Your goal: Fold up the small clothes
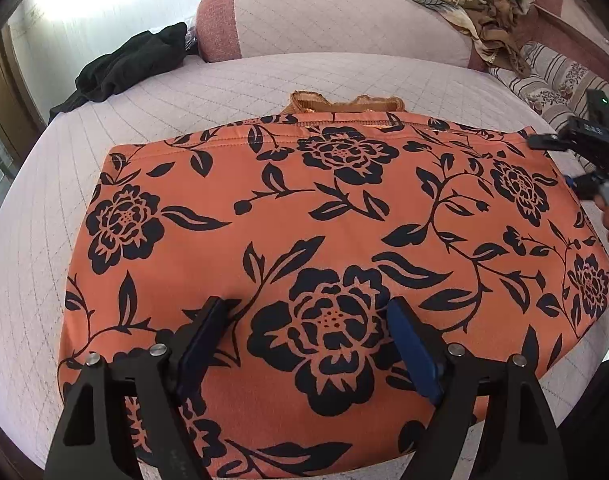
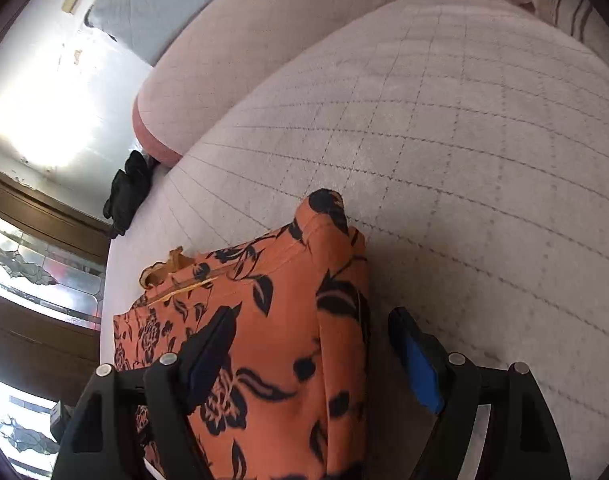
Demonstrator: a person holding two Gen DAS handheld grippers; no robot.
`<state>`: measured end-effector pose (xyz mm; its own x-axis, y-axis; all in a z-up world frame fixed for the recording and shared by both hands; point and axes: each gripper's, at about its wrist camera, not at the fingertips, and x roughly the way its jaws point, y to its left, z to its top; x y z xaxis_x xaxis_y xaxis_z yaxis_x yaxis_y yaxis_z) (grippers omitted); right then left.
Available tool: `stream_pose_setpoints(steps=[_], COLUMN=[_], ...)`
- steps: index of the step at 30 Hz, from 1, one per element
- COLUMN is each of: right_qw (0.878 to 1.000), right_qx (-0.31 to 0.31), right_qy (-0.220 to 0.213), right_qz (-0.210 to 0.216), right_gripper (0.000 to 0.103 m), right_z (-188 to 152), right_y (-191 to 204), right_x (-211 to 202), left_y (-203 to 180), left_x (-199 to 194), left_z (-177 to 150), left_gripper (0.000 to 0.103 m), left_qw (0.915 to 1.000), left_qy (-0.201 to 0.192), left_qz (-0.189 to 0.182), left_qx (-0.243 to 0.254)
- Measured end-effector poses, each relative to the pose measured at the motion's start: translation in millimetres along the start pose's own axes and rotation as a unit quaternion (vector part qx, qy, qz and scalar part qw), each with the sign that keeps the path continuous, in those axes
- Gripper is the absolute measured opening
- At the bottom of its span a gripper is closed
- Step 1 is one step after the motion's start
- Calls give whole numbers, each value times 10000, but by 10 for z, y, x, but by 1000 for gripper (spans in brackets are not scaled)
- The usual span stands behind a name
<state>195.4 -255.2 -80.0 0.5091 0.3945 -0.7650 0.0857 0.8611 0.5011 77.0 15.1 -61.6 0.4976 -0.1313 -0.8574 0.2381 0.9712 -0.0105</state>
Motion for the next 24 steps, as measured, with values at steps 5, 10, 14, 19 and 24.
stream_pose_setpoints(steps=[5, 10, 14, 19, 24], right_qw=[9954, 9903, 9791, 9947, 9969], right_qx=[-717, -493, -758, -807, 632], right_qy=[-139, -392, -1141, -613, -81], right_qz=[-618, -1239, -1506, 199, 462], right_gripper=[14, 45, 63, 69, 58], right_z=[26, -83, -296, -846, -1100], right_y=[327, 268, 578, 897, 226], right_x=[47, 34, -542, -763, -310], left_y=[11, -4, -6, -9, -3], left_x=[20, 22, 34, 41, 36], left_z=[10, 22, 31, 28, 31], left_gripper=[85, 85, 85, 85, 85], left_qw=[10000, 10000, 9999, 9999, 9999], left_qy=[-15, 12, 42, 35, 73], left_qz=[-12, 72, 107, 106, 94], left_qx=[-13, -27, -59, -94, -117])
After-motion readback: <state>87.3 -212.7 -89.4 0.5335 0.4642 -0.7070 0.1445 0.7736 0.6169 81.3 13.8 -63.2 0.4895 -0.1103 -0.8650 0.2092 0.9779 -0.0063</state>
